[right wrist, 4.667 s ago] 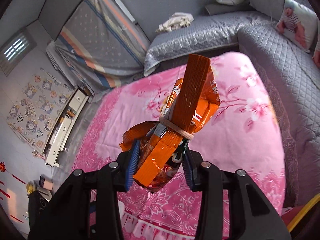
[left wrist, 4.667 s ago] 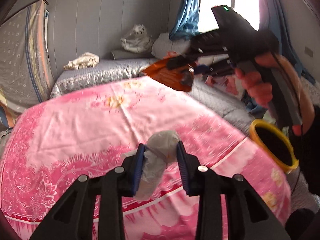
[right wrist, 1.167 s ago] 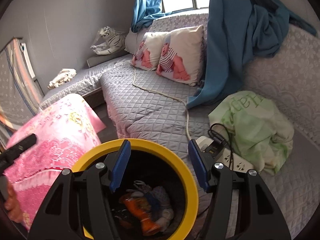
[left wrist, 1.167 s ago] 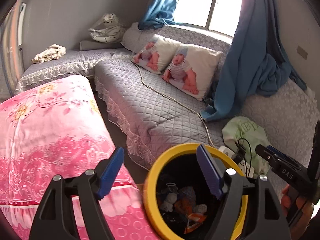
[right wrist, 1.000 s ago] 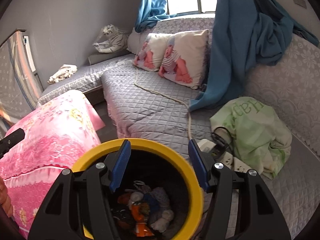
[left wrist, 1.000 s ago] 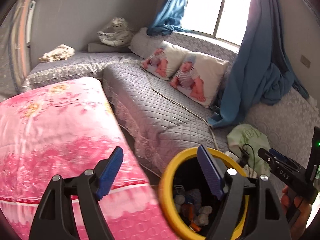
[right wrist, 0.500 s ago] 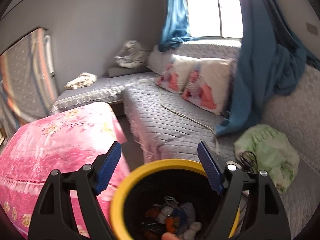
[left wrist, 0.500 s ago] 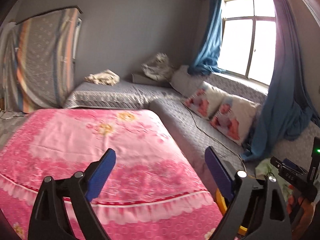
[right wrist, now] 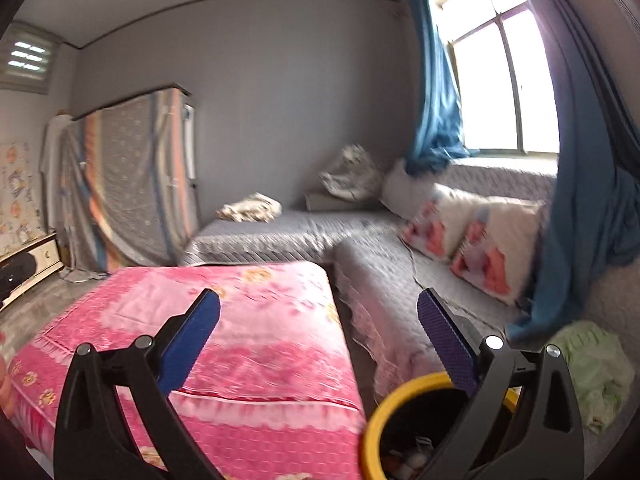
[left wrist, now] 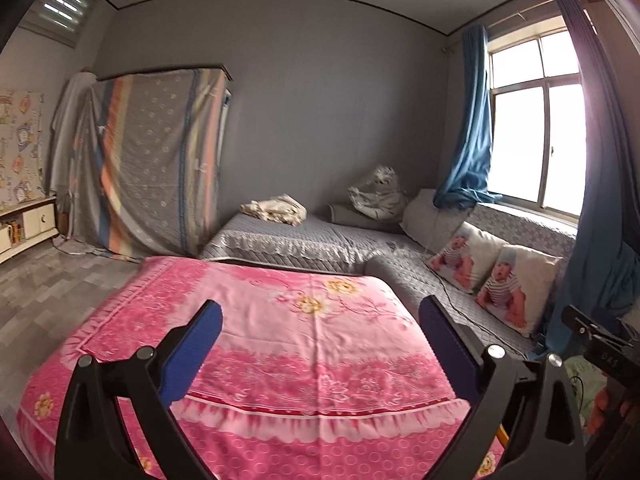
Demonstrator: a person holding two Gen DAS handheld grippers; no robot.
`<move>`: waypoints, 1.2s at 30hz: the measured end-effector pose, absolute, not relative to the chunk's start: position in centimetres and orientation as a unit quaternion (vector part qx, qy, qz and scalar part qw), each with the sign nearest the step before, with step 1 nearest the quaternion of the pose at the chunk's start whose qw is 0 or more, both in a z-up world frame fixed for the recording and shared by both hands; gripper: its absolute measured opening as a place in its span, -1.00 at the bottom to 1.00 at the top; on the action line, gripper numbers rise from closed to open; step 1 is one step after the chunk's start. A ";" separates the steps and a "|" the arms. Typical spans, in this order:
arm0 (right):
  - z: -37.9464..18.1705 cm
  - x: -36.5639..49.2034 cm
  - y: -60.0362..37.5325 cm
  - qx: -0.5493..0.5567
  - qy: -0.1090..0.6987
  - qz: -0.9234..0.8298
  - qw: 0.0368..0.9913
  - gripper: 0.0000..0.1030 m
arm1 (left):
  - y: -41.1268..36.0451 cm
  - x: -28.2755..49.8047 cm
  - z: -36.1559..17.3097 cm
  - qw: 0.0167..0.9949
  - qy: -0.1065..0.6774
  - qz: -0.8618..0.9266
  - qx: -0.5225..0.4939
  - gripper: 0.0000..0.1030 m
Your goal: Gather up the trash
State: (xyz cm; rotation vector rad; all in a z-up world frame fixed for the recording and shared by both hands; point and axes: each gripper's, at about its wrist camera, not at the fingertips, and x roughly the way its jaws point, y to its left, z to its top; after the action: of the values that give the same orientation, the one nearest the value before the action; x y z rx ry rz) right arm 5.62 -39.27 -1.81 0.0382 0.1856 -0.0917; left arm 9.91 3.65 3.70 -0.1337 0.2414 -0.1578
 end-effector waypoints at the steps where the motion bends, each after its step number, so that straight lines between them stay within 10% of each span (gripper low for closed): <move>1: -1.6 5.3 -38.9 0.016 0.088 -0.040 0.995 0.84 | 4.0 9.4 3.8 0.989 0.114 -0.073 -0.065 0.84; 36: -5.0 1.8 -35.3 0.039 0.083 -0.018 0.996 0.84 | 4.3 2.7 2.3 0.992 0.106 -0.027 -0.063 0.84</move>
State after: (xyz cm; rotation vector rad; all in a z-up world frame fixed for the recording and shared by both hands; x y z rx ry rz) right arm 1.84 -35.34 -5.02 0.0785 0.1659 -0.0361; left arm 2.66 4.28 2.32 -0.1271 0.2131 -0.0536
